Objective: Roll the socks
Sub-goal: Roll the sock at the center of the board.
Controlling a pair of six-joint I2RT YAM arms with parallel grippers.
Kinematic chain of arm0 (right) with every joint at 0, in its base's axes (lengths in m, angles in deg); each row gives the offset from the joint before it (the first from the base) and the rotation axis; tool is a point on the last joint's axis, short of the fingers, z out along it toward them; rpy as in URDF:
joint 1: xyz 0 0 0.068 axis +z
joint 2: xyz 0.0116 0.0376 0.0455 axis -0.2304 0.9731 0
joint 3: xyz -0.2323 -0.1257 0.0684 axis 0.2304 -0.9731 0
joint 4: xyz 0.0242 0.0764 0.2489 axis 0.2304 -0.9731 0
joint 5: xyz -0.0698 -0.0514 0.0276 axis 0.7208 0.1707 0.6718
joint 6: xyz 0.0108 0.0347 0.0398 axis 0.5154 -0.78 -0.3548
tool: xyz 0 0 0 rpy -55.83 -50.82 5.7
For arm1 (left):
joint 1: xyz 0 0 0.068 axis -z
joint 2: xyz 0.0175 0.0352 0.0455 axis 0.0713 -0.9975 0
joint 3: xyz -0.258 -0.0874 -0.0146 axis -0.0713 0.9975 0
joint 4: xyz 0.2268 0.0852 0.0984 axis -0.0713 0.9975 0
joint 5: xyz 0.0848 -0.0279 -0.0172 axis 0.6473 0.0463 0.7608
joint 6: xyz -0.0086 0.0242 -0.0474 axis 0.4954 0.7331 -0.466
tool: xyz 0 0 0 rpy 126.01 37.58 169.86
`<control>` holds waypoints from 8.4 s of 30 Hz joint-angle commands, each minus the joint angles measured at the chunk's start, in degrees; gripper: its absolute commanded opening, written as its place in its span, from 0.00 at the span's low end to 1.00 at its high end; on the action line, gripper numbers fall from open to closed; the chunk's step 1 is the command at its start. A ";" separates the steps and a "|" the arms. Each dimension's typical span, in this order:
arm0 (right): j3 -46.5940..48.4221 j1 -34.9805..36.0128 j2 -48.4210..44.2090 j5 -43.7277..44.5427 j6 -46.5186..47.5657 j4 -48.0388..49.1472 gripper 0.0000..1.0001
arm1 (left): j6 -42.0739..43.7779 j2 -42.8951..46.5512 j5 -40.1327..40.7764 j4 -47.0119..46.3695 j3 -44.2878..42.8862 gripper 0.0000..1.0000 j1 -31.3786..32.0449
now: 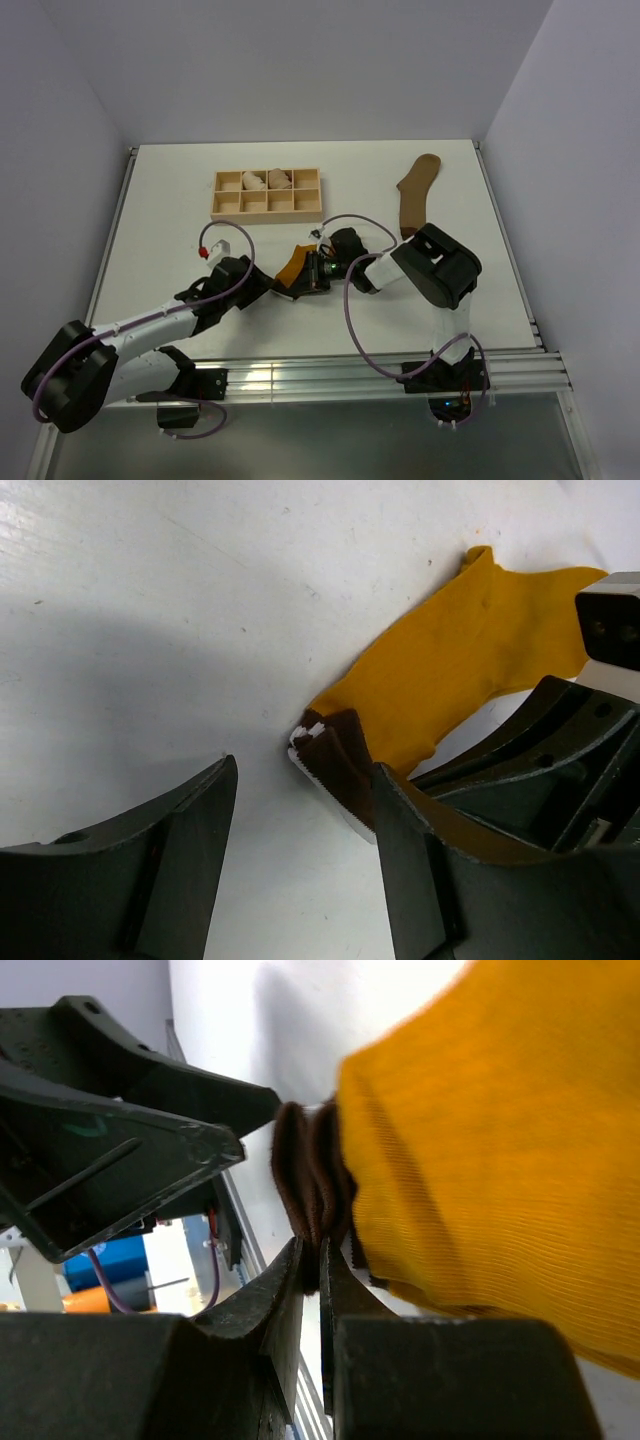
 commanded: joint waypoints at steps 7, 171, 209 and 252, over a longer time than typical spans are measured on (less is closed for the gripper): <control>-2.07 -0.15 3.89 1.61 -3.99 3.14 0.00 | 0.51 -2.72 -0.72 -2.33 -2.18 0.61 2.08; -0.85 26.31 -6.30 54.98 45.50 -13.29 0.00 | 0.87 -0.71 -2.66 9.71 -7.55 0.77 -5.92; -9.19 1.52 10.83 4.16 -14.71 34.95 0.00 | 2.62 -3.60 -7.31 -4.88 -0.60 0.65 -2.14; -1.19 25.15 -23.09 64.50 43.25 -25.78 0.63 | 10.44 -14.32 -5.20 4.70 -11.76 0.26 -0.12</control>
